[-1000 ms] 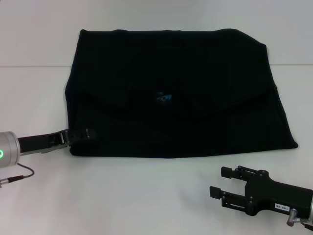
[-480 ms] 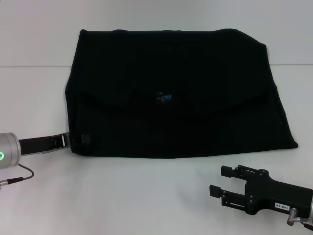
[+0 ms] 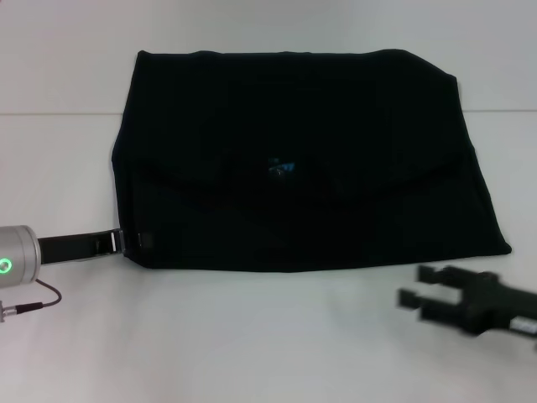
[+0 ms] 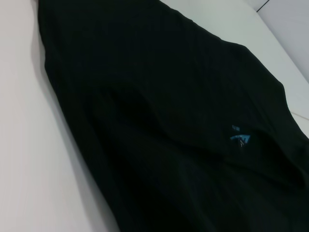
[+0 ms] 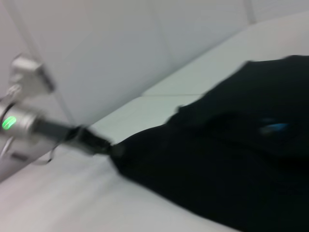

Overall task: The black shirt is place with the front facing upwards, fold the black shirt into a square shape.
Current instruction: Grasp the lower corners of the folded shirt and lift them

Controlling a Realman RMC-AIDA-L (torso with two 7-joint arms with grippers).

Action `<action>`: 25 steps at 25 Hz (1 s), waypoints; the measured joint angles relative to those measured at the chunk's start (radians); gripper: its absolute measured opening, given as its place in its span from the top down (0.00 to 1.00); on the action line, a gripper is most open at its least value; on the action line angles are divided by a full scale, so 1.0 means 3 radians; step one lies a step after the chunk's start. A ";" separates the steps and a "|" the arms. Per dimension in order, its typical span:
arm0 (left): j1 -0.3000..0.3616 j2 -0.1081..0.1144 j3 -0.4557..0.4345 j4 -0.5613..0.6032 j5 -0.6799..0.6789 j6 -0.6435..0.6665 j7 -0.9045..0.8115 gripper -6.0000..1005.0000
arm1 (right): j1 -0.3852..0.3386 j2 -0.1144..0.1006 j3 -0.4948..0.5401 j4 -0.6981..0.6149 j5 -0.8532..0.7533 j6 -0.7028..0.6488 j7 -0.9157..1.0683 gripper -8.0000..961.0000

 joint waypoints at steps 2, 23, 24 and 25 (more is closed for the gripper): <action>0.0000 0.0000 0.0000 0.0016 0.0000 0.0005 0.0002 0.97 | -0.0039 -0.0055 -0.0017 -0.0330 -0.0034 -0.0040 0.0559 0.23; 0.0004 0.0015 0.0011 0.0084 0.0000 0.0113 0.0046 0.97 | 0.0903 -0.0515 -0.0030 -0.1344 -0.2037 -0.0018 0.3789 0.23; 0.0007 0.0014 0.0010 0.0085 0.0000 0.0113 0.0048 0.97 | 0.0924 -0.0507 -0.0052 -0.1269 -0.2037 0.0056 0.3782 0.23; 0.0008 0.0012 0.0010 0.0084 0.0000 0.0113 0.0050 0.97 | 0.0940 -0.0504 -0.0072 -0.1204 -0.2037 0.0117 0.3778 0.23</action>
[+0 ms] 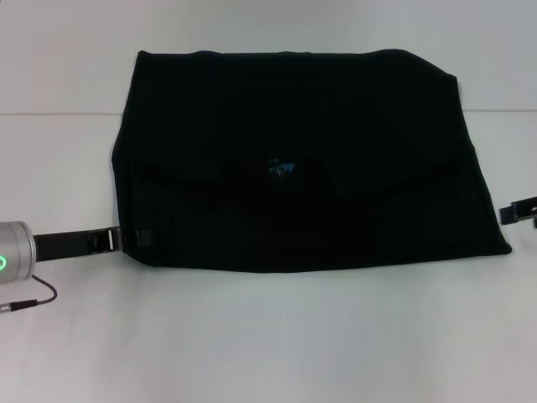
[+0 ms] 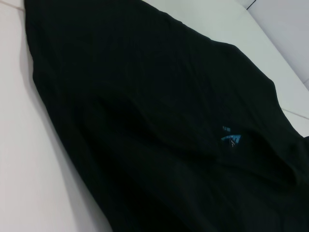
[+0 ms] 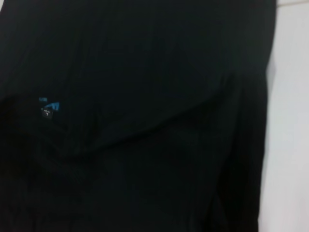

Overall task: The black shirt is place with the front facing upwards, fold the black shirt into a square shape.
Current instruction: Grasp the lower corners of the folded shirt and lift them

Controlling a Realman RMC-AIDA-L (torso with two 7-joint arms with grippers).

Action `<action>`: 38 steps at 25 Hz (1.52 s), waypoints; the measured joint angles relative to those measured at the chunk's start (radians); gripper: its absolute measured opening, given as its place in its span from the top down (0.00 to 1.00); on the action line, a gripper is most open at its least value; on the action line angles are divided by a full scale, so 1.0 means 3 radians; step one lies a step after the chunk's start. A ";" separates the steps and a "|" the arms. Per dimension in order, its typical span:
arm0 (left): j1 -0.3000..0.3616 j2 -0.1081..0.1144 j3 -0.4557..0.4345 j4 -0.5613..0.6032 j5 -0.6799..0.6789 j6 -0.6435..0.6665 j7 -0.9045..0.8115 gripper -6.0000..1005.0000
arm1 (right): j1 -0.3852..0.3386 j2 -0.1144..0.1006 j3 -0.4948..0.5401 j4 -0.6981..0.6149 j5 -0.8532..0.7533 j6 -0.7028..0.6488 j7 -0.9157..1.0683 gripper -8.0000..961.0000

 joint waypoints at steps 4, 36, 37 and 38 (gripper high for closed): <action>0.0005 -0.0002 0.0000 0.0000 -0.0006 0.0000 0.0017 0.97 | 0.0040 0.0007 -0.0112 0.0222 0.0002 0.0269 -0.0026 0.23; -0.0030 0.0001 -0.0005 -0.0005 -0.0031 -0.0004 0.0040 0.97 | 0.0131 0.0145 -0.0210 0.0504 0.0011 0.0691 -0.0184 0.76; -0.0031 0.0001 -0.0005 -0.0005 -0.0031 -0.0003 0.0041 0.97 | 0.0130 0.0144 -0.0209 0.0505 0.0011 0.0690 -0.0184 0.80; -0.0032 0.0002 -0.0005 -0.0006 -0.0031 -0.0003 0.0040 0.97 | 0.0130 0.0142 -0.0208 0.0504 0.0011 0.0691 -0.0184 0.83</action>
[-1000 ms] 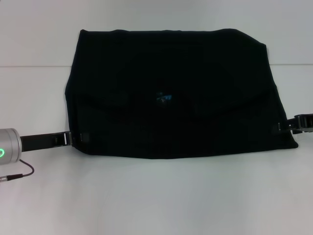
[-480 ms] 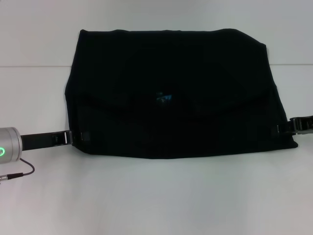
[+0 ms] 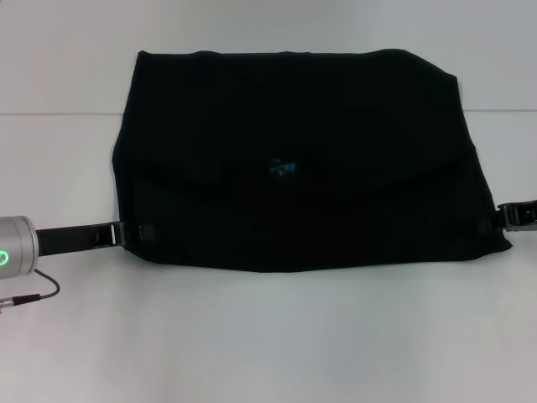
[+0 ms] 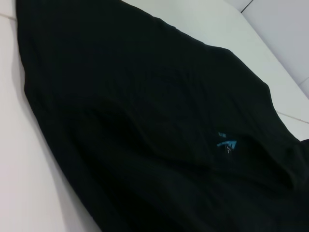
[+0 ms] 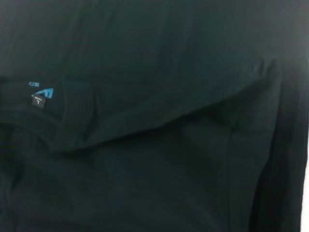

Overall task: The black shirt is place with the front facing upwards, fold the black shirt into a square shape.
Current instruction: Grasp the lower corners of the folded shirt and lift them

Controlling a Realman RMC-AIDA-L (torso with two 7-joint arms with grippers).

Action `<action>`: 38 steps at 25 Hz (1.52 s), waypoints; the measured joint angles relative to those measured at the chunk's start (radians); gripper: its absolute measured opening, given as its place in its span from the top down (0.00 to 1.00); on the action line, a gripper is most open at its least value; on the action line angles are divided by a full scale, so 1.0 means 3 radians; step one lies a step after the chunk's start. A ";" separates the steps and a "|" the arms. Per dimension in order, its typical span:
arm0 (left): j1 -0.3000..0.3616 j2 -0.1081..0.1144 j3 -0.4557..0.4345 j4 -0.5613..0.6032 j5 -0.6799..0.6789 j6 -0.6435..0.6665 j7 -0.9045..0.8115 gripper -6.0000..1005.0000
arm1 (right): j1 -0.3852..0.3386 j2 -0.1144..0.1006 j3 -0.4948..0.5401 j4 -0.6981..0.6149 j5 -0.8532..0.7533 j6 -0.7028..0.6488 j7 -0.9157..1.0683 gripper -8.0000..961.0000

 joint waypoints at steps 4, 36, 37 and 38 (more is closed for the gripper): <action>-0.0001 0.0001 0.0000 -0.0001 0.0000 0.0003 0.0000 0.97 | 0.0003 -0.0001 -0.0003 0.0000 0.0004 -0.0003 0.0000 0.91; 0.0026 0.0192 -0.0330 0.0381 0.1396 0.2648 -0.0136 0.97 | -0.0458 -0.0073 -0.0381 -0.0253 -0.0339 -0.1992 -0.0420 0.92; 0.0026 0.0192 -0.0330 0.0381 0.1396 0.2648 -0.0136 0.97 | -0.0461 -0.0064 -0.0377 -0.0253 -0.0339 -0.1997 -0.0422 0.92; 0.0027 0.0191 -0.0338 0.0389 0.1413 0.2649 -0.0118 0.97 | -0.0466 -0.0055 -0.0367 -0.0252 -0.0338 -0.1997 -0.0423 0.92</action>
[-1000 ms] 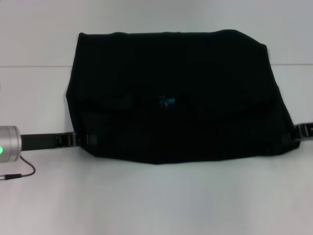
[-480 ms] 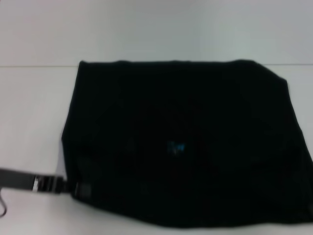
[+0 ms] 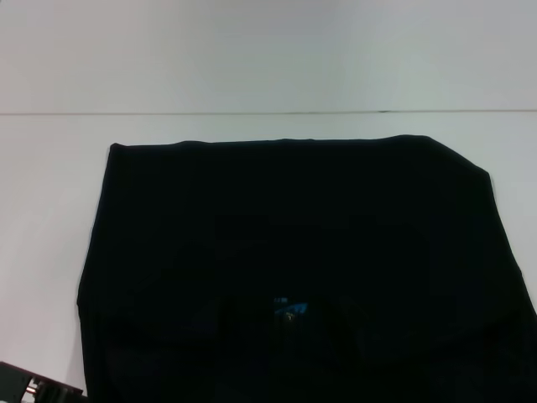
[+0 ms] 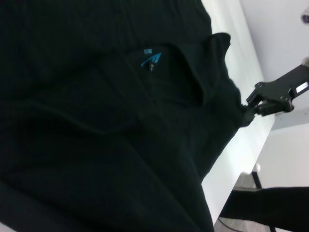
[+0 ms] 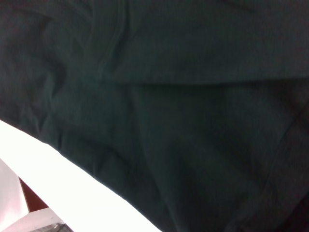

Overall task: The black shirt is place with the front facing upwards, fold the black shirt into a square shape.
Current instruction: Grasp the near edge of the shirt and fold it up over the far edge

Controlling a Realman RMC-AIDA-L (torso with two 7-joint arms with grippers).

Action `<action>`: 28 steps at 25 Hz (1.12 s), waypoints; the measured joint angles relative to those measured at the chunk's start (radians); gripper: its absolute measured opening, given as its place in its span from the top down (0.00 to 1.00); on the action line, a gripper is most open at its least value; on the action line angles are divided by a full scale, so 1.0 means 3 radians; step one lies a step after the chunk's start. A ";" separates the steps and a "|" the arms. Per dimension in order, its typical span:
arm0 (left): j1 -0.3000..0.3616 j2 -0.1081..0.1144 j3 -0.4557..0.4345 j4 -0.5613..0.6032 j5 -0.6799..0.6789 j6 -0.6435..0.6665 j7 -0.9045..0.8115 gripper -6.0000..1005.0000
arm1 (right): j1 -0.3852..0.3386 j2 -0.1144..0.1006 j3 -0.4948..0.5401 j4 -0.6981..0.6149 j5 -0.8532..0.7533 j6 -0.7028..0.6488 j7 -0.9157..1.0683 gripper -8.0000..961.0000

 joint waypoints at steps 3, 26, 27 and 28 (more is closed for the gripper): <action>-0.0021 0.0007 -0.0049 0.0007 -0.0017 -0.0009 0.0029 0.97 | -0.0012 0.0004 0.0073 0.0024 0.0016 0.0021 -0.0018 0.92; -0.0235 0.0132 -0.0922 -0.0604 -0.1417 -0.1896 -0.0066 0.97 | -0.0045 -0.0220 0.1626 0.1012 0.1778 0.1601 -0.0401 0.92; -0.0252 0.0109 -0.0920 -0.0659 -0.1453 -0.2030 -0.0008 0.97 | -0.0029 -0.0158 0.1620 0.1036 0.1874 0.1753 -0.0478 0.92; -0.0270 0.0084 -0.0921 -0.0700 -0.1475 -0.2141 0.0037 0.97 | -0.0011 -0.0092 0.1620 0.1038 0.1954 0.1886 -0.0561 0.92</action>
